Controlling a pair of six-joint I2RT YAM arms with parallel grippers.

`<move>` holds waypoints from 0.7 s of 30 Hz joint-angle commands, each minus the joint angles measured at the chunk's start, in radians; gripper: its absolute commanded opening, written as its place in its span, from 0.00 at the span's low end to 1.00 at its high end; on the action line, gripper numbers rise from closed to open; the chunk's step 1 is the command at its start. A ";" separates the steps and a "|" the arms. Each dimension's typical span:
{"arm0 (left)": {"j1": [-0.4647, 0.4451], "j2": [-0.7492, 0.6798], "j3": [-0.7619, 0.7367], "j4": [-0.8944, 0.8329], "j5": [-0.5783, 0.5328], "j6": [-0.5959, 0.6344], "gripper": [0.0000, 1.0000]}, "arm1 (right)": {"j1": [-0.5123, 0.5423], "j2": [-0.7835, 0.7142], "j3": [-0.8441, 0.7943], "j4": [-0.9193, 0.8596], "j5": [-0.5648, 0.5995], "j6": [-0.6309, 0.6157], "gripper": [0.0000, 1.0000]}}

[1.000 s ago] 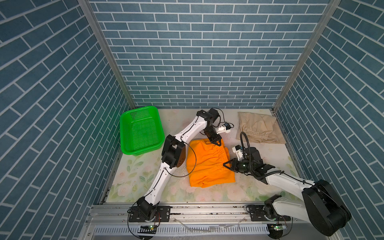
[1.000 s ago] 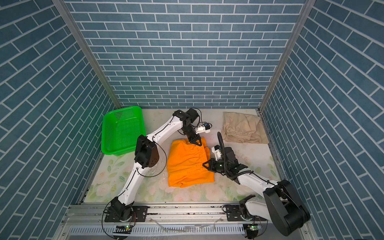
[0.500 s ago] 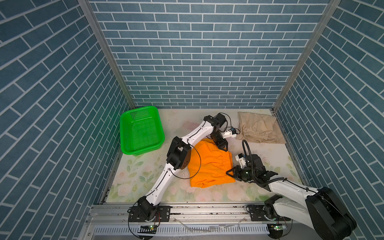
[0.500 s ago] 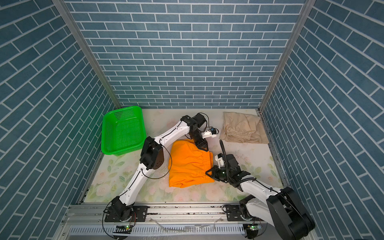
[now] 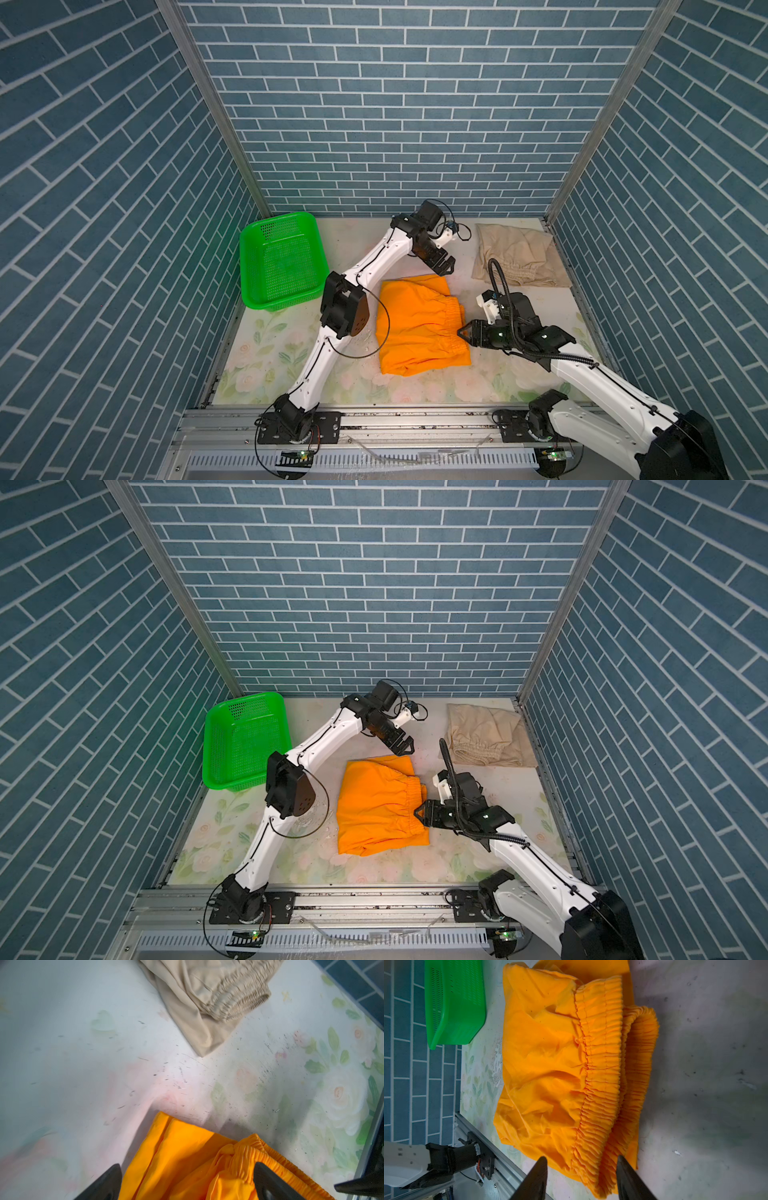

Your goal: Fold and stack the shorts

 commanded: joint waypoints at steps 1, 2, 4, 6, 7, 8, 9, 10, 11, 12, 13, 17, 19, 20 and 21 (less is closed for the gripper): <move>0.023 -0.158 -0.151 0.034 -0.098 -0.097 1.00 | 0.023 0.026 0.026 -0.056 0.052 -0.058 0.46; 0.030 -0.206 -0.241 0.080 -0.053 -0.115 0.94 | 0.028 0.039 0.018 -0.009 0.038 -0.053 0.41; 0.037 -0.285 -0.429 0.218 0.077 -0.149 0.77 | 0.029 0.075 -0.027 0.128 -0.012 -0.021 0.31; 0.034 -0.327 -0.561 0.320 0.176 -0.170 0.63 | 0.029 0.126 -0.074 0.246 -0.056 0.022 0.22; 0.030 -0.334 -0.591 0.334 0.222 -0.168 0.55 | 0.030 0.154 -0.095 0.274 -0.066 0.041 0.18; 0.024 -0.339 -0.615 0.350 0.257 -0.170 0.50 | 0.030 0.179 -0.106 0.272 -0.060 0.048 0.14; 0.018 -0.339 -0.635 0.356 0.277 -0.166 0.47 | 0.030 0.197 -0.114 0.257 -0.053 0.050 0.13; 0.009 -0.338 -0.649 0.368 0.294 -0.163 0.43 | 0.031 0.214 -0.120 0.232 -0.042 0.047 0.11; 0.001 -0.330 -0.662 0.385 0.310 -0.162 0.42 | 0.030 0.226 -0.122 0.202 -0.029 0.042 0.10; -0.007 -0.321 -0.670 0.398 0.324 -0.159 0.42 | 0.031 0.231 -0.121 0.176 -0.019 0.038 0.09; -0.012 -0.299 -0.672 0.408 0.339 -0.156 0.42 | 0.030 0.231 -0.115 0.154 -0.015 0.035 0.08; -0.024 -0.193 -0.630 0.405 0.313 -0.151 0.38 | 0.029 0.162 -0.029 0.002 0.035 -0.006 0.09; -0.025 -0.143 -0.600 0.409 0.292 -0.154 0.37 | 0.029 0.112 0.028 -0.076 0.071 -0.022 0.22; -0.025 -0.117 -0.585 0.410 0.272 -0.154 0.37 | 0.028 0.087 0.056 -0.112 0.091 -0.032 0.30; -0.023 -0.098 -0.575 0.414 0.253 -0.155 0.37 | 0.028 0.069 0.077 -0.138 0.104 -0.036 0.34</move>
